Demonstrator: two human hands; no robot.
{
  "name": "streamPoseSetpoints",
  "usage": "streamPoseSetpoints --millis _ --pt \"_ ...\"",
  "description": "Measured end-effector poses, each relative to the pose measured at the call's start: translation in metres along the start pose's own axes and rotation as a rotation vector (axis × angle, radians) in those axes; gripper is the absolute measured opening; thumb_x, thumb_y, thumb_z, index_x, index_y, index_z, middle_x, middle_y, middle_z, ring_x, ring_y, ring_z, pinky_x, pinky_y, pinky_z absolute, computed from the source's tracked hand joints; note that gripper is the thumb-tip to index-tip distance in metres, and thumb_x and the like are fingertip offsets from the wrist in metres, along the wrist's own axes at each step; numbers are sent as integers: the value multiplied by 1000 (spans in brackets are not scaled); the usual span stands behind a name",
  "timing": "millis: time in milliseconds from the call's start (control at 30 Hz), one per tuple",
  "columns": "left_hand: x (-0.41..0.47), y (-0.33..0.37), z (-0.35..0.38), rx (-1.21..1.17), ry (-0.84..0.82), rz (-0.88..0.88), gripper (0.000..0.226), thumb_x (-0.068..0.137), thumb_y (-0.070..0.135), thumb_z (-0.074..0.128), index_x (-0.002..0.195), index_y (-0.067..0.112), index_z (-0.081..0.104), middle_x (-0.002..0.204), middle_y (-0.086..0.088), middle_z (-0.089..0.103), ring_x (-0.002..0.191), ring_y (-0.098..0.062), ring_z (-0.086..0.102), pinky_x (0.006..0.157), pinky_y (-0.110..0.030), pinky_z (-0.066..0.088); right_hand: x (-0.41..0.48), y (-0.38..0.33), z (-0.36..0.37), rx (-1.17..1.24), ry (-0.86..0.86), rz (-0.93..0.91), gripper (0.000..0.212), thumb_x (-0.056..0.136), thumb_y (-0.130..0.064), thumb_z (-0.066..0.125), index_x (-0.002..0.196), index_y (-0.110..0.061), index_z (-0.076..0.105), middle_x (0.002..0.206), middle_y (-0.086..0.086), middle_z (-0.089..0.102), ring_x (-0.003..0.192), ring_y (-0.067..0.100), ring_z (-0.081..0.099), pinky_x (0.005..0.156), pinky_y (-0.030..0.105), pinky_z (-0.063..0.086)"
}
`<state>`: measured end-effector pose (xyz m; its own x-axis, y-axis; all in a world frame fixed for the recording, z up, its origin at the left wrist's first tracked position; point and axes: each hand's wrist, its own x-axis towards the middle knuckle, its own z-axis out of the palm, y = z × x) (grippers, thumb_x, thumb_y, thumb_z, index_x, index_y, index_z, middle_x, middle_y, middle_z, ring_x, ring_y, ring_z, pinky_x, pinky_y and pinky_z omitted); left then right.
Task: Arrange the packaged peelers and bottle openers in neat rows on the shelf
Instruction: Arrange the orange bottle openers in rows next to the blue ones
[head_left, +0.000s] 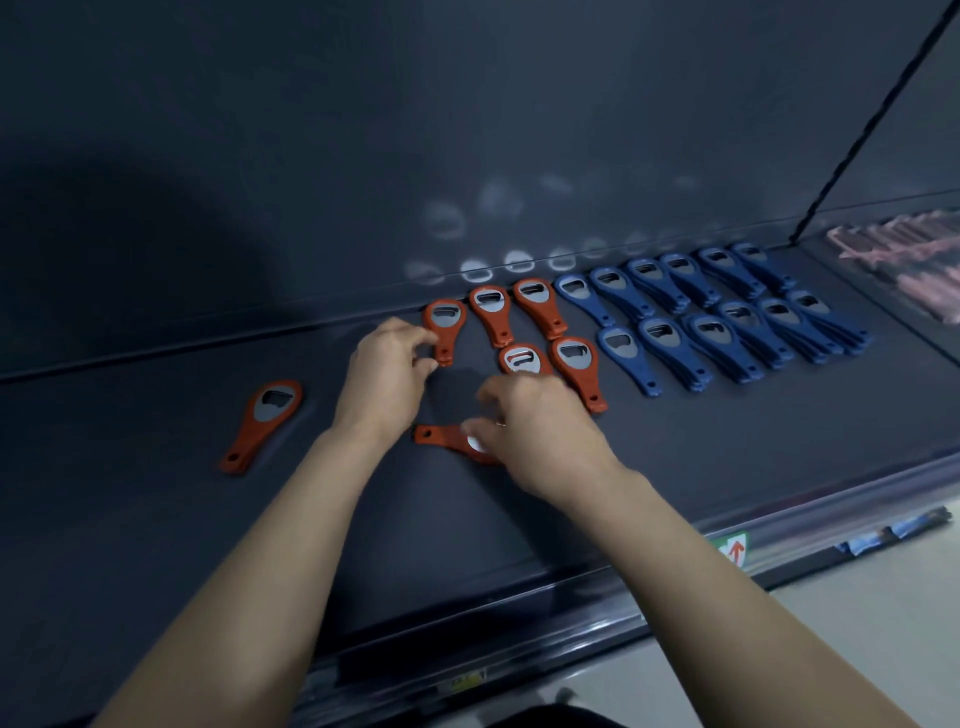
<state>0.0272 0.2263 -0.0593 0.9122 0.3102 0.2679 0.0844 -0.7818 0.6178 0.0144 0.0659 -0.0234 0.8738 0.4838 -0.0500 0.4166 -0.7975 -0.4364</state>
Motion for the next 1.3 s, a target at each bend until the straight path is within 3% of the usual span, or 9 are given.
streamPoseSetpoints --millis 167,267,400,567,733,833,933,1100,1300 --pt "-27 -27 -47 498 -3 -307 29 86 25 65 110 9 62 115 -20 51 108 -39 42 88 -43 37 8 -9 16 -148 -103 -59 29 87 -26 64 112 -10 61 116 11 45 101 34 54 78 34 44" --pt "-47 -41 -71 533 -103 -549 40 83 31 66 113 7 55 119 -22 48 111 -41 41 91 -47 37 10 -14 22 -123 -85 -98 25 89 -12 59 113 -10 61 118 10 43 101 34 54 82 36 48" --pt "-56 -44 -78 395 -46 -492 21 82 5 57 102 0 59 102 -23 60 94 -38 54 74 -36 41 10 -19 24 -127 -113 -229 38 85 2 51 116 -18 60 117 5 44 103 29 44 76 32 43" --pt "-54 -30 -63 288 49 -460 20 80 -1 53 98 0 62 94 -19 62 84 -34 56 72 -38 47 10 -14 17 -88 -148 -240 40 80 7 50 110 -14 66 119 5 49 108 27 44 89 34 46" --pt "-41 -17 -39 230 94 -392 14 82 1 53 94 -1 60 92 -19 62 81 -34 55 67 -35 42 8 -1 12 10 -54 -153 17 86 -10 55 95 -5 67 109 8 57 102 24 54 82 31 46" --pt "-32 -13 -29 222 95 -362 9 84 2 52 90 0 58 92 -17 61 73 -23 46 63 -31 33 6 3 16 -25 34 -71 28 85 -26 65 104 -6 59 113 9 50 105 26 48 82 31 45" --pt "-27 -11 -23 221 100 -358 10 85 2 51 91 1 59 94 -17 61 75 -23 46 63 -29 32 6 2 20 -92 32 12 40 86 -28 65 117 -7 51 123 13 44 114 29 41 87 34 41" --pt "-16 -8 -16 225 102 -364 14 87 5 53 97 0 60 99 -18 63 91 -34 57 72 -34 41 9 -1 20 -76 24 -45 26 90 -11 57 115 -6 54 120 13 46 111 28 45 81 28 39" --pt "1 -1 -5 188 137 -381 9 87 6 54 89 -2 58 97 -19 63 90 -34 58 72 -35 42 11 1 19 -70 13 -15 21 90 -10 55 110 -4 55 116 13 45 103 28 48 74 29 40"
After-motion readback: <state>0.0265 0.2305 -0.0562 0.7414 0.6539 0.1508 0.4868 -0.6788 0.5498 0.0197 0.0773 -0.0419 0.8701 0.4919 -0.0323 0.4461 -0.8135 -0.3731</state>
